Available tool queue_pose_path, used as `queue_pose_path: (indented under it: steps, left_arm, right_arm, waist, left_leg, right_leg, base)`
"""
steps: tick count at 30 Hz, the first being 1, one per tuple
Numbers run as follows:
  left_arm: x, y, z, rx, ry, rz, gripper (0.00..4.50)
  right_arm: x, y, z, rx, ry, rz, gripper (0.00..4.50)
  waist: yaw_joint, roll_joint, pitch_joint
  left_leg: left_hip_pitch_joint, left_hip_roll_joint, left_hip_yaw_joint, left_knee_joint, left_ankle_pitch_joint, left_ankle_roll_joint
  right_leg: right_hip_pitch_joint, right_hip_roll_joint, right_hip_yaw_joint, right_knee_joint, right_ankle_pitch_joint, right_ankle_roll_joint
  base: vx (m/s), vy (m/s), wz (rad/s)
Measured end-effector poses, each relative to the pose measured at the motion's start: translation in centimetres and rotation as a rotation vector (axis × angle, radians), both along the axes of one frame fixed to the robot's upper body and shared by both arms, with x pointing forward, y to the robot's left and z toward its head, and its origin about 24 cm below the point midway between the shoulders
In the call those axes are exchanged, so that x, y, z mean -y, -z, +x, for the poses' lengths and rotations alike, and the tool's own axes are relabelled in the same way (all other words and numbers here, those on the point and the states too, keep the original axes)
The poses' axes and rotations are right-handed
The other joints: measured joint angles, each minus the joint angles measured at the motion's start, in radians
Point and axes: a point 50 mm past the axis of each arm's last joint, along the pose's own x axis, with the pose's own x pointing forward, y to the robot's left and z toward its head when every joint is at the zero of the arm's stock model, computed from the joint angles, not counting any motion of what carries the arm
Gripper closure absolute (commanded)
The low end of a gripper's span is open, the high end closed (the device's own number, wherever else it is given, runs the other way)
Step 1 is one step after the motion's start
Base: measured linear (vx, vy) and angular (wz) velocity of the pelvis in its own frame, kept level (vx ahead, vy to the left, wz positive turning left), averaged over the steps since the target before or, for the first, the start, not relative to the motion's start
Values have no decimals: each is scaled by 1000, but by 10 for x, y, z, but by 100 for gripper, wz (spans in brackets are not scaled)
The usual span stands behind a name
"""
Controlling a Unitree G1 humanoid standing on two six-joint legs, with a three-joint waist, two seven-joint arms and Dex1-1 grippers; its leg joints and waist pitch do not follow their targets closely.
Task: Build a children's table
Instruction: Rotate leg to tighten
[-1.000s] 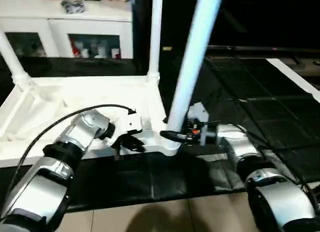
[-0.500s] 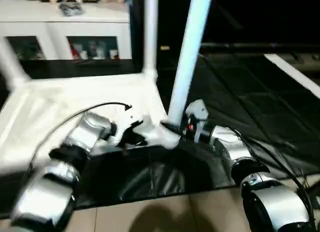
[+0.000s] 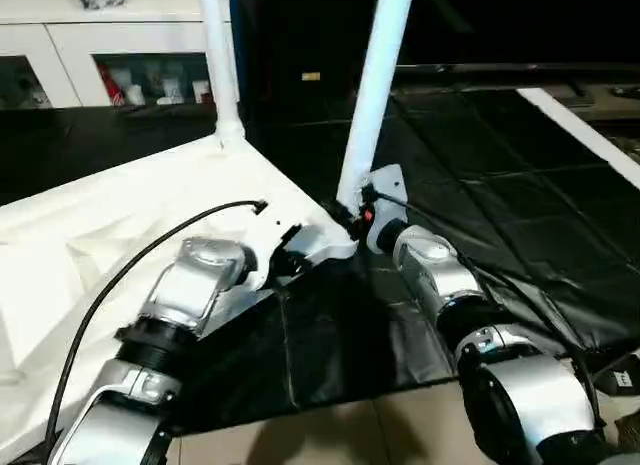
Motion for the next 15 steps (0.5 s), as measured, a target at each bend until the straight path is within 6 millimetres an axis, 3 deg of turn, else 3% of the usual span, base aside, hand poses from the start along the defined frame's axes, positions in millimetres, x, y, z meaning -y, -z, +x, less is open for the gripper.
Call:
queue_pose_path:
  steps: [2,5,8,15]
  left_arm:
    - [0,0,0,2,-1,7,450]
    - [-1,0,0,5,-7,16,450]
    - [-2,0,1,11,-4,21,450]
    - [-5,1,3,39,23,47,450]
  right_arm:
    - [0,0,0,-4,0,5,259]
    - [1,1,0,-13,1,13,189]
    - [4,10,-4,-58,6,19,179]
    - [8,25,-12,-116,-4,23,107]
  waist:
    - [0,0,0]
    - [0,0,0]
    - [0,1,0]
    - [-1,3,2]
  left_leg:
    - [1,0,0,1,-1,-1]
    - [1,0,0,2,0,-1]
    - [0,0,0,1,0,-1]
    - [0,0,-1,2,0,-2]
  right_leg:
    - [0,0,0,0,0,1]
    - [1,0,0,0,1,1]
    - [1,0,1,0,1,1]
    - [2,0,1,1,2,2]
  base:
    - [0,0,0]
    - [0,0,0]
    - [0,0,0]
    - [0,0,0]
